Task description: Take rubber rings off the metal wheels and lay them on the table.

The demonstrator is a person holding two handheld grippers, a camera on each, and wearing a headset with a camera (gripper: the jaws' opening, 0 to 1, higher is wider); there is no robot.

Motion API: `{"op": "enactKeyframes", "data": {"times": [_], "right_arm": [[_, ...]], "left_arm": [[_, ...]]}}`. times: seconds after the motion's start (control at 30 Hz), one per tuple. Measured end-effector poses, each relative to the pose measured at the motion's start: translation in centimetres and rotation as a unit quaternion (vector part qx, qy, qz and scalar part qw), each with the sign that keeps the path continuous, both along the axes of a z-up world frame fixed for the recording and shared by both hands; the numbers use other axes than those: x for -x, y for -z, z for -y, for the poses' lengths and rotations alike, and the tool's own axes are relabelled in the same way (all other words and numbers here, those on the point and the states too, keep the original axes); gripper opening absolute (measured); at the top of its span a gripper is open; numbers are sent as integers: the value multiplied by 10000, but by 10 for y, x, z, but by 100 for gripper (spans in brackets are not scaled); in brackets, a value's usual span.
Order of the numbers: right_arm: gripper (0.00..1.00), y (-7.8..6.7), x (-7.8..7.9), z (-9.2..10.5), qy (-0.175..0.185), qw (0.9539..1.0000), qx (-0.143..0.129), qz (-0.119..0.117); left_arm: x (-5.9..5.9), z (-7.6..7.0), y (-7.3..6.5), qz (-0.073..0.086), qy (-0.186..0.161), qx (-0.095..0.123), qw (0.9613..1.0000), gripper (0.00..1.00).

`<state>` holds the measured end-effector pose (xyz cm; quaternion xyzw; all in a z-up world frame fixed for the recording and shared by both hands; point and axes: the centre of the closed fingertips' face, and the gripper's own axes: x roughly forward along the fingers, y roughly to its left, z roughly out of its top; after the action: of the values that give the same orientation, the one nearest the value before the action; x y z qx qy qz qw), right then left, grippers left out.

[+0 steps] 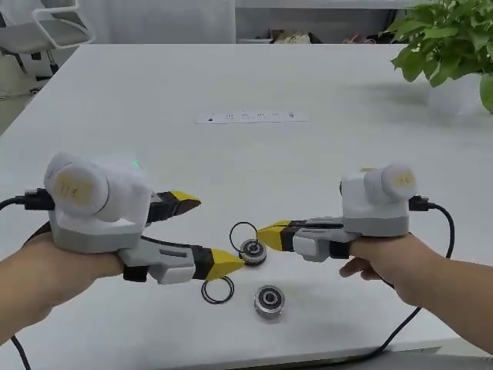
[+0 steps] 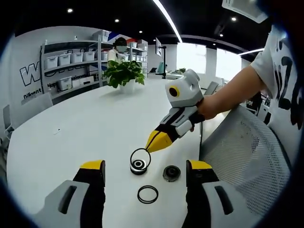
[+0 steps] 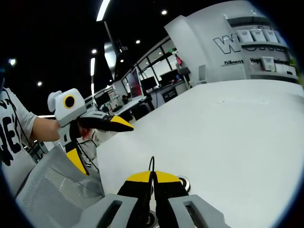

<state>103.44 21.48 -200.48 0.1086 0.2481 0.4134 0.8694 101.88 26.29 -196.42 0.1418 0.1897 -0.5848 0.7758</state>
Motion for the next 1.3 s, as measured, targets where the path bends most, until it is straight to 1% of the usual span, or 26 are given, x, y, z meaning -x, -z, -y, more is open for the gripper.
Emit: {"op": "enactKeyframes", "data": {"times": [0.07,0.2,0.27,0.37,0.57,0.73,0.87,0.97,1.07,1.3], "right_arm": [[0,-2,1,-1,-11,10000,-20,2],[0,-3,4,-6,-60,10000,-43,-5],[0,-4,4,-8,-87,10000,-43,-12],[0,-4,5,-10,-128,9999,-40,-19],[0,-3,5,-16,-179,9998,-63,-55],[0,-2,5,-21,-251,9996,-73,-91],[0,-1,7,-27,-310,9994,-80,-119],[0,-1,9,-31,-338,9993,-84,-142],[0,1,10,-35,-386,9991,-75,-178],[0,9,12,-41,-504,9982,-73,-313]], "left_arm": [[2,-4,0,-60,-8,19,10000,70],[6,-13,-2,-61,-63,51,9999,74],[6,-16,-2,-87,-102,41,9999,78],[7,-23,-5,-40,-169,45,9998,85],[10,-34,-8,27,-202,-6,9998,86],[10,-40,-11,8,-267,54,9996,88],[10,-44,-13,14,-298,52,9995,89],[11,-48,-13,51,-308,24,9995,91],[11,-51,-14,88,-333,16,9994,91],[12,-58,-14,53,-408,33,9991,93]]}}
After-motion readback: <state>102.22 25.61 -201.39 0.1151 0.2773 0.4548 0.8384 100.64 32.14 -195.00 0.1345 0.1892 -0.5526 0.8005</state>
